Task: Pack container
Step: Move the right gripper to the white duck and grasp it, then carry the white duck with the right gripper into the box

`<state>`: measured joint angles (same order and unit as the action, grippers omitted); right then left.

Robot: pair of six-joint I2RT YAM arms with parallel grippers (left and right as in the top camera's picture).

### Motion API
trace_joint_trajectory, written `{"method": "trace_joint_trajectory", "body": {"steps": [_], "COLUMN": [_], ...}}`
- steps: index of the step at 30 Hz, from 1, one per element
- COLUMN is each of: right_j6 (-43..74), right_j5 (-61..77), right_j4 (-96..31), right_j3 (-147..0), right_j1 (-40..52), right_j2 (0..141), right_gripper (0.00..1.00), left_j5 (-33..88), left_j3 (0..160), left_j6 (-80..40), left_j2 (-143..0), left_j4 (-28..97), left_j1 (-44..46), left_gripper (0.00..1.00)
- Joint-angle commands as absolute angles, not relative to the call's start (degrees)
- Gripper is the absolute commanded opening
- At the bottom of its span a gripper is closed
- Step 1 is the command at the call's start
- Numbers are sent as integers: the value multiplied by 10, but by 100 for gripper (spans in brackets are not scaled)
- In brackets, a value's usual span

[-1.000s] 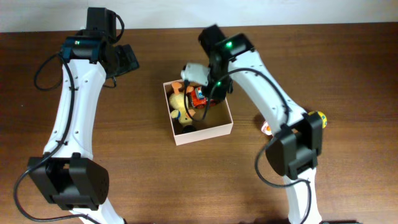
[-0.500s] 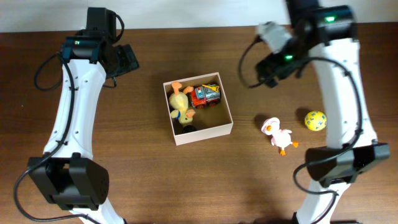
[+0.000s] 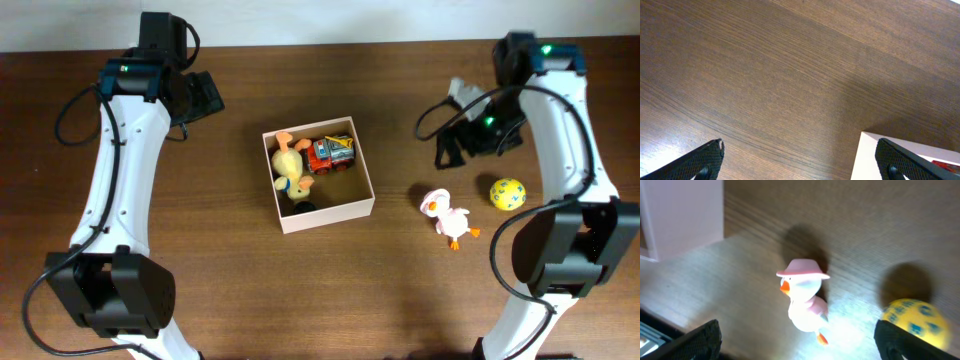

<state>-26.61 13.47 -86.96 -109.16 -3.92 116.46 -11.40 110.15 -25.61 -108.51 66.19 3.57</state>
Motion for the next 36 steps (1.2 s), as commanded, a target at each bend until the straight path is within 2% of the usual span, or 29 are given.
{"method": "trace_joint_trajectory", "body": {"steps": [1,6,10,17,19,21,22,24,27,30,36], "right_j6": [-260,-260,-260,-260,-261,-261,-261,-260,-260,-260,-238], "right_j5": [148,148,148,148,148,148,148,148,148,148,149], "right_j4": [-836,-785,-763,-701,-689,-680,-676,-674,-674,-676,-744], "right_j3": [-1020,-956,-920,-850,-833,-821,-819,-819,-819,-824,-920], "right_j1": [-38,-38,-38,-37,-37,-37,-37,-37,-37,-37,-29], "right_j2": [1165,1165,1165,1165,1166,1166,1166,1166,1166,1166,1165], "right_gripper": [99,100,95,93,82,63,49,33,25,12,4], "left_j5": [-118,-118,-118,-118,-118,-118,-118,-118,-118,-118,-118], "left_j3": [1107,1107,1107,1107,1107,1107,1107,1107,1107,1107,1107], "left_j6": [-263,-263,-263,-263,-263,-263,-263,-263,-263,-263,-263], "left_j2": [-1088,-1088,-1088,-1088,-1088,-1088,-1088,-1088,-1088,-1088,-1088], "left_j4": [661,661,661,661,661,661,661,661,661,661,661], "left_j1": [37,37,37,37,37,37,37,37,37,37,37], "left_gripper": [99,99,99,99,99,99,99,99,99,99,99]}}
